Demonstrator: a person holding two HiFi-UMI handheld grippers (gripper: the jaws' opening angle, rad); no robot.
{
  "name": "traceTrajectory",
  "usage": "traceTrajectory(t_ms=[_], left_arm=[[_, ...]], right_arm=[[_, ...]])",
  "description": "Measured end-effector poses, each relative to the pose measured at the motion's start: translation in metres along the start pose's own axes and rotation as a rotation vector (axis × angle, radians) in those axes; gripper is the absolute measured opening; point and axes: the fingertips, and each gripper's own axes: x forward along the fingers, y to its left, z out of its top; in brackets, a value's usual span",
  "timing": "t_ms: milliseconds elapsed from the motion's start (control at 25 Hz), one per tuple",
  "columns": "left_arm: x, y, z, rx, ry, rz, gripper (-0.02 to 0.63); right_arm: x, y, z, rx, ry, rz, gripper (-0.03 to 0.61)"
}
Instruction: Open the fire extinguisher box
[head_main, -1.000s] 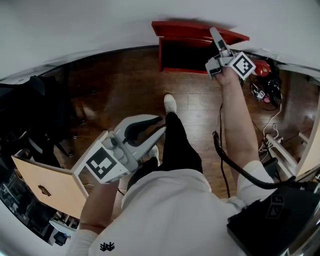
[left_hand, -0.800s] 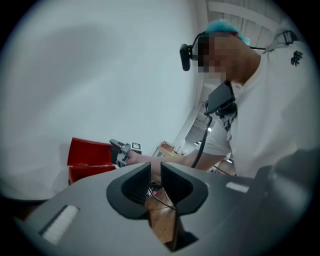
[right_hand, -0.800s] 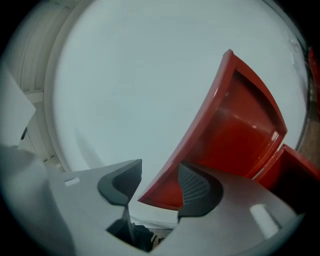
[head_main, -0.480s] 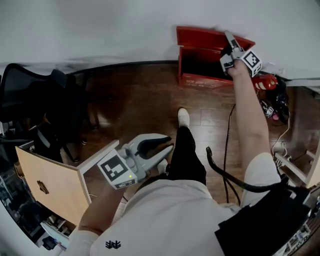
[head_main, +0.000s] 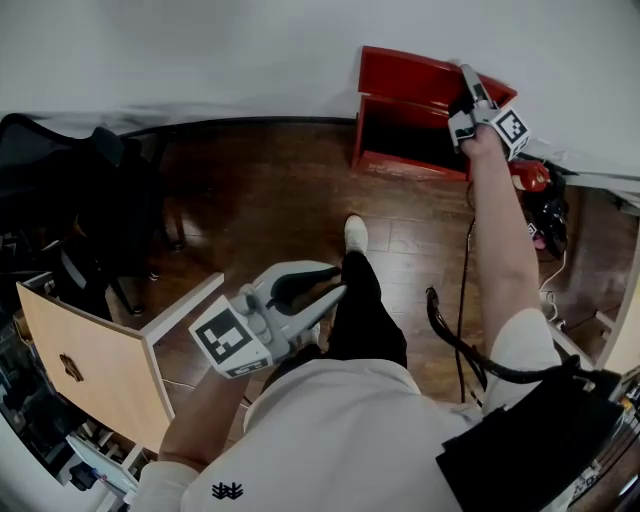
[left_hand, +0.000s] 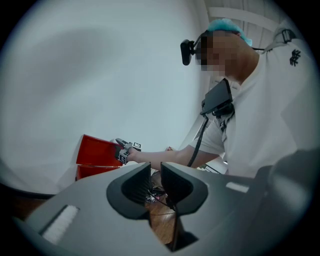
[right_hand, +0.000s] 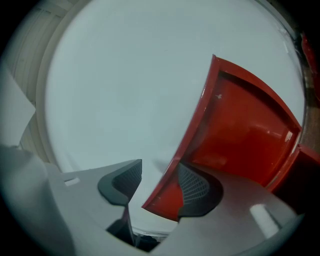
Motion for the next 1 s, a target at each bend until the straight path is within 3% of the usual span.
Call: traceTrajectory(t_ms=[280, 400, 520, 640, 760, 1000], left_arm=[[0.004, -0.009, 0.005, 0.029, -0.005, -0.025, 0.049], [-0.002, -0.015, 0.002, 0.064, -0.022, -0.033, 0.049], [-0.016, -0.029, -0.003, 0.117, -0.047, -0.042, 0.049], [-0.044, -0.055, -0.012, 0.186, -0.082, -0.055, 0.049], [-0.079, -0.083, -0.022, 0.257, -0.117, -0.076, 0.049], [-0.112, -0.169, -0.056, 0.294, -0.072, -0.1, 0.049]], right_arm=[[-0.034, -0.016, -0.009, 0.009, -0.003, -0.054, 0.219], [-0.06, -0.002, -0.023, -0.115, 0.046, -0.046, 0.219], [-0.101, 0.039, -0.056, -0.317, 0.133, 0.004, 0.219], [-0.159, 0.089, -0.109, -0.369, 0.193, 0.019, 0.218], [-0.225, 0.151, -0.146, -0.512, 0.195, 0.042, 0.215], [-0.392, 0.256, -0.209, -0.551, 0.157, 0.173, 0.21]])
